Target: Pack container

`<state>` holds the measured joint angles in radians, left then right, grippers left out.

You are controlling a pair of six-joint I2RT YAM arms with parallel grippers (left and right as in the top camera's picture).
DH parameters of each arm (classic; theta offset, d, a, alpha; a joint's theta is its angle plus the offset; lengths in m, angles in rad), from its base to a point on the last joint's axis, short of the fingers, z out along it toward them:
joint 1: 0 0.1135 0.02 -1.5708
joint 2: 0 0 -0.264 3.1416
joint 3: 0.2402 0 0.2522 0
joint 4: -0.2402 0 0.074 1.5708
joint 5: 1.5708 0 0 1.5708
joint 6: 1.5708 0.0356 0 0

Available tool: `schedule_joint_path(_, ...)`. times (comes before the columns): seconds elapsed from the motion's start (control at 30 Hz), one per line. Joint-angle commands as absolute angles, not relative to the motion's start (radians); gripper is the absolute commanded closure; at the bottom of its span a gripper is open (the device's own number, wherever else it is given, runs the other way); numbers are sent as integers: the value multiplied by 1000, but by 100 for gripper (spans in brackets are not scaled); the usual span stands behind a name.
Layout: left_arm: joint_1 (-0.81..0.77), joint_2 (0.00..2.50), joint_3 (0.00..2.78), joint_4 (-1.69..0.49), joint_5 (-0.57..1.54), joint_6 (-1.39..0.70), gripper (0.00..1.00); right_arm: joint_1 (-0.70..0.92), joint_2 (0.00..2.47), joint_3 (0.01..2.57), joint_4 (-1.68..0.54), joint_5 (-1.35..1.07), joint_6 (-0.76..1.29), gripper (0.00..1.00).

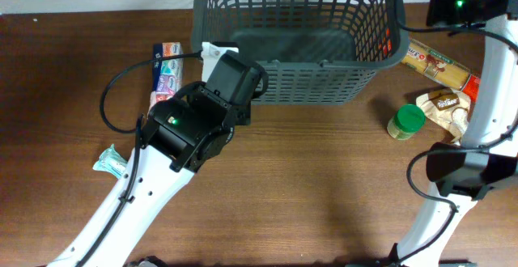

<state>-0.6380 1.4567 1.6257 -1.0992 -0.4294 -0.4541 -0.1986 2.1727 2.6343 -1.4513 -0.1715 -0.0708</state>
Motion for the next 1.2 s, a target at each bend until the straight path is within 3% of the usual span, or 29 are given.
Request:
schedule_joint_path(0.0,-648,1449,1638,-1097,-421,-431,98,-204,2194,2634,-1446,-221,-110,96)
schedule_joint_path(1.17,-648,1449,1638,-1097,-422,-431,98,-202,2255,2634,-1417,-429,-187,96)
